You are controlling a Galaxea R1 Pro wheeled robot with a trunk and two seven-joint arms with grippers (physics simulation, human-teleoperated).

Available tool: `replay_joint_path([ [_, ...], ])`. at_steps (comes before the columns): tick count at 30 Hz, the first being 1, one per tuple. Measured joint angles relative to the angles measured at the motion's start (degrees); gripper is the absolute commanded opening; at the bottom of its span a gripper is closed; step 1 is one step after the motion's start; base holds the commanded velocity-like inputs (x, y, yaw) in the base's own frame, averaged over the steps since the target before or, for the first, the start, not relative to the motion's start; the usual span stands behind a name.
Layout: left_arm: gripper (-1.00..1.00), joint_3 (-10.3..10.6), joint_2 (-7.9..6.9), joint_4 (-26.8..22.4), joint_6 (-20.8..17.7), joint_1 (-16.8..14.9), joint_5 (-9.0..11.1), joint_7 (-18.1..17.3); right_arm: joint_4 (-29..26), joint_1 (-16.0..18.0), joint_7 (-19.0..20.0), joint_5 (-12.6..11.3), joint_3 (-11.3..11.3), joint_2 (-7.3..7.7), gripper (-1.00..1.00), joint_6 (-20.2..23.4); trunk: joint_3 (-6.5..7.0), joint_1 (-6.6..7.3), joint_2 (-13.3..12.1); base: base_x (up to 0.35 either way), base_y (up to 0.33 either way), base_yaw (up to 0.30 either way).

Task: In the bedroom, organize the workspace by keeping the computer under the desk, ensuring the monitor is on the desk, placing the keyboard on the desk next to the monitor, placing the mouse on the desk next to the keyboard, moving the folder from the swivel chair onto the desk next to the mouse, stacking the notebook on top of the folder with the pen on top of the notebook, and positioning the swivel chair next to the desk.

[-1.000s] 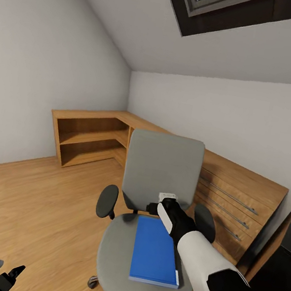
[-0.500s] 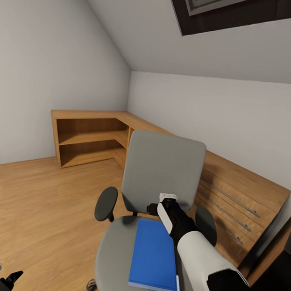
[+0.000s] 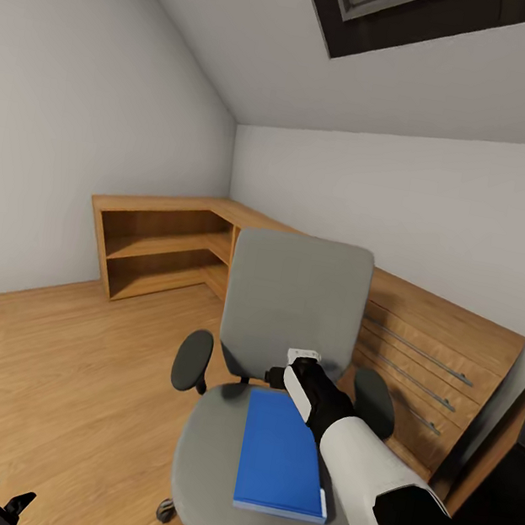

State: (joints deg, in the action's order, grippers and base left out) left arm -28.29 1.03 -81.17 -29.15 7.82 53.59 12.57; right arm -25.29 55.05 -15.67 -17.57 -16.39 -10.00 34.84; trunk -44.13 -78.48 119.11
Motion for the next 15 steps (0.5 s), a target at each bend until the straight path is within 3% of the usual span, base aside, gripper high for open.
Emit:
replay_joint_path([
  [7,1.0,0.14,-0.31,0.0,0.02,0.0,1.99,0.08,0.0,0.0,0.0,-0.08,0.0,0.0,1.0,0.0,-1.26,-1.54,2.81,0.0,0.0,0.0],
  [15,1.0,0.28,-0.45,0.07,0.04,0.0,2.83,0.14,0.0,0.0,0.01,-0.1,0.0,0.0,1.0,0.0,-2.69,-3.3,6.02,0.0,0.0,0.0],
])
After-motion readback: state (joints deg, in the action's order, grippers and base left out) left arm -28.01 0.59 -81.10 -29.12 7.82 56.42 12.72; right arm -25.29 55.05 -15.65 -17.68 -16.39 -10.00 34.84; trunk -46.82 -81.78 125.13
